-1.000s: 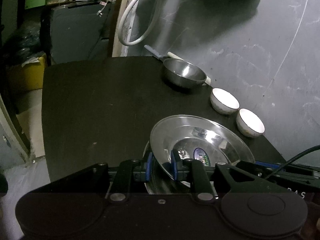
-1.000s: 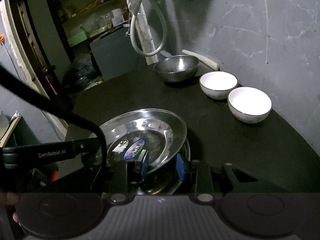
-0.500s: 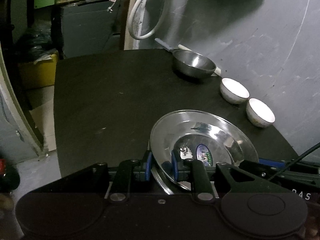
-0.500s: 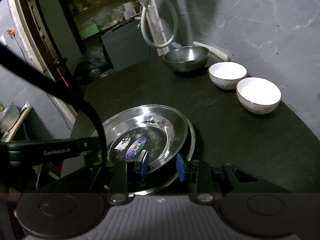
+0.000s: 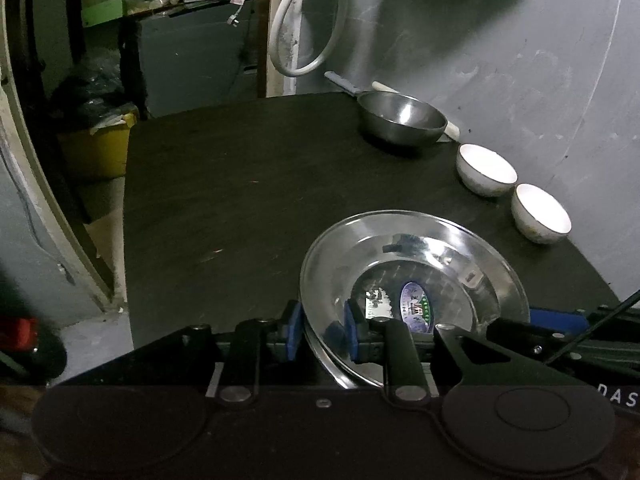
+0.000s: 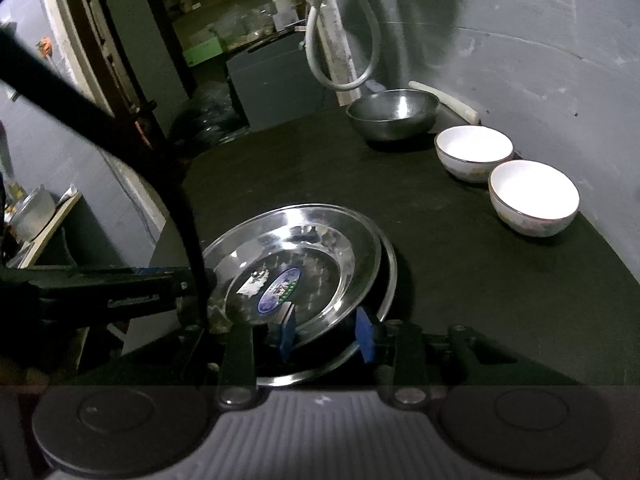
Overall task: Organize plates and bowls
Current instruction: 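Set the plate stack down and open both grippers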
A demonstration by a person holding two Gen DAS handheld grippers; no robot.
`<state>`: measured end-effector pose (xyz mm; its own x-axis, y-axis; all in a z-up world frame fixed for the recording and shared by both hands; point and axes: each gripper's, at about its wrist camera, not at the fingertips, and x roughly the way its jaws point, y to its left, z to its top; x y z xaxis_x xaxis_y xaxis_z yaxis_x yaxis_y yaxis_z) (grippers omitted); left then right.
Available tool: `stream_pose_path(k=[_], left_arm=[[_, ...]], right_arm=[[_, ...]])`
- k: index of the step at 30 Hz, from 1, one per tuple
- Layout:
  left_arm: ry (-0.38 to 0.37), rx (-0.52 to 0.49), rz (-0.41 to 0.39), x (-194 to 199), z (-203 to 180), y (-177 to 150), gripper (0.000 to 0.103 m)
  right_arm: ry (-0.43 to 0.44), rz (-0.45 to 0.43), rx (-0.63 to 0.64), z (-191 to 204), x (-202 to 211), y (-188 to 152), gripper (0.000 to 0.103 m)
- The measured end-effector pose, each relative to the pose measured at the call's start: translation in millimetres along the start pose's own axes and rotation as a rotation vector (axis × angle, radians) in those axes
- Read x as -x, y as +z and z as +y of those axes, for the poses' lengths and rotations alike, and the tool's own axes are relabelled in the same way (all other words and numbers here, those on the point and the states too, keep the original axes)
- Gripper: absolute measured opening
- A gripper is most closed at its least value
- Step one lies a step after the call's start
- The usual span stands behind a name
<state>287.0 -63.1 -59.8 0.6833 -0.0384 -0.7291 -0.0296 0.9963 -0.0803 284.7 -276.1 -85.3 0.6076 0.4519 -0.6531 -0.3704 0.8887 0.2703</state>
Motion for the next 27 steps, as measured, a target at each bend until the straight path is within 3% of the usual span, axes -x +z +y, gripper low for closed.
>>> stream_pose_path(k=[4,7,9,11,12,18,22,27], left_arm=[[0.031,0.004,0.011,1.4,-2.2,-2.6,0.025],[0.053,0.017,0.012,5.0,-3.7,-3.7,0.032],[0.07,0.026,0.008,9.2,-4.8,-3.5,0.041],[0.087,0.04,-0.005,16.0,-5.0,-2.6,0.058],[0.099,0.048,-0.014,20.1,-5.5,-2.4,0.061],[0.169,0.1,-0.043,44.1,-5.5,-1.3,0.09],[0.202,0.118,-0.039,60.0,-8.0,-4.7,0.101],[0.215,0.112,0.007,71.7,-18.6,-12.8,0.102]], right_arm=[[0.013,0.005,0.02,2.5,1.1,-0.4,0.048],[0.035,0.01,0.028,1.5,2.1,-1.1,0.053],[0.046,0.012,0.031,0.9,3.1,-1.3,0.061],[0.053,-0.003,0.036,0.2,6.1,-1.4,0.075],[0.056,-0.011,0.039,0.2,7.8,-0.4,0.084],[0.07,-0.036,0.033,-7.8,17.3,2.8,0.101],[0.072,-0.046,-0.005,-21.5,27.8,-1.4,0.103],[0.056,-0.047,-0.04,-42.1,39.5,-11.5,0.103]])
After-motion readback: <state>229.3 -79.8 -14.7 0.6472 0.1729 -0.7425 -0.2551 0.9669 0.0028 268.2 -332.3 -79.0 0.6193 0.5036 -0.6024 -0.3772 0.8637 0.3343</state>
